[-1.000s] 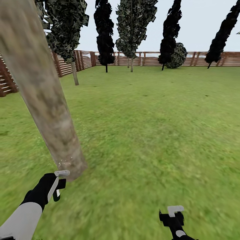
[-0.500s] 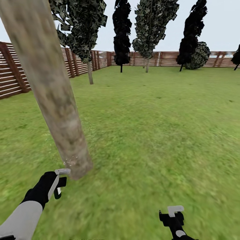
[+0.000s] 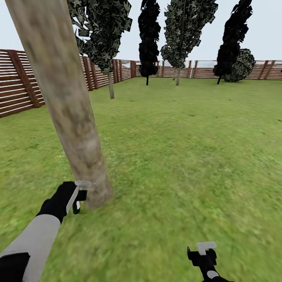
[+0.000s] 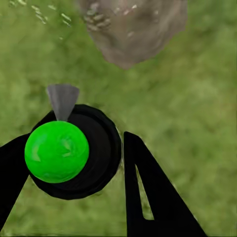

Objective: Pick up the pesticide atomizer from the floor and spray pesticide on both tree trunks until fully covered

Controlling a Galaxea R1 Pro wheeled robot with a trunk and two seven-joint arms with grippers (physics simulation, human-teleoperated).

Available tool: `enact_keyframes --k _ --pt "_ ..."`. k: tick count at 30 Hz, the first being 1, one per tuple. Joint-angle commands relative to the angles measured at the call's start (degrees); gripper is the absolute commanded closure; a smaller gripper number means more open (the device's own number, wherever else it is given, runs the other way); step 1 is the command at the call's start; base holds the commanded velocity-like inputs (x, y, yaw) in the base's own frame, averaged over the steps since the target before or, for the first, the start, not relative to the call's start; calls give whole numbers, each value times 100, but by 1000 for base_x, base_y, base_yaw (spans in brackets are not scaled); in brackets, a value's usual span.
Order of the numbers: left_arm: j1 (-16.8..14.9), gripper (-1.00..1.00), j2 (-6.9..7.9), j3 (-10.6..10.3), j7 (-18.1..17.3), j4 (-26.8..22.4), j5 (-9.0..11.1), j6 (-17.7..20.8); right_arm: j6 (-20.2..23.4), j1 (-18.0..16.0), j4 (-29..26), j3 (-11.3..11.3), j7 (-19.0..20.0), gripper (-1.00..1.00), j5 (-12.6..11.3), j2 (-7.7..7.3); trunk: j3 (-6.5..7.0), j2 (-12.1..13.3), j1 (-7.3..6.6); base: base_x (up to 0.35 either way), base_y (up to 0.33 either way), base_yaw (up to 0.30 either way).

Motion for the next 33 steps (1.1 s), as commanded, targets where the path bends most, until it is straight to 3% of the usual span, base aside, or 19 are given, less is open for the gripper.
enact_keyframes --k 1,3,5,10,13,21,24,33 --pt "-2 100 139 14 -21 -6 77 31 -12 -2 -1 49 -14 -100 -47 -1 -5 -2 -1 0 0 0" --pt "9 100 342 18 -23 -6 81 42 -14 -2 -3 49 -11 -100 -47 -1 -5 -2 -1 0 0 0" --pt "13 100 344 5 -23 -6 79 47 -14 -2 -3 49 0 -100 -52 5 -5 -2 -1 0 0 6" --pt "-203 100 59 -32 -17 -23 87 183 -14 -2 -3 49 3 -100 -55 8 -5 -2 -1 0 0 223" --pt "-609 100 -109 -34 -22 -25 88 543 -15 -2 -3 49 3 -100 -55 5 -5 -2 -1 0 0 274" --pt "-640 100 -20 -51 -6 -6 13 631 -9 -2 -3 44 -4 -100 -55 -6 -5 -2 -1 0 0 111" --pt "-557 100 179 -38 -17 27 40 584 -9 -2 -3 42 -14 -100 -55 -15 -5 -2 -1 3 -5 0" --pt "-534 100 145 -34 0 -25 62 580 -10 -2 -3 49 -6 -100 -55 -12 -5 -2 -1 64 -231 0"
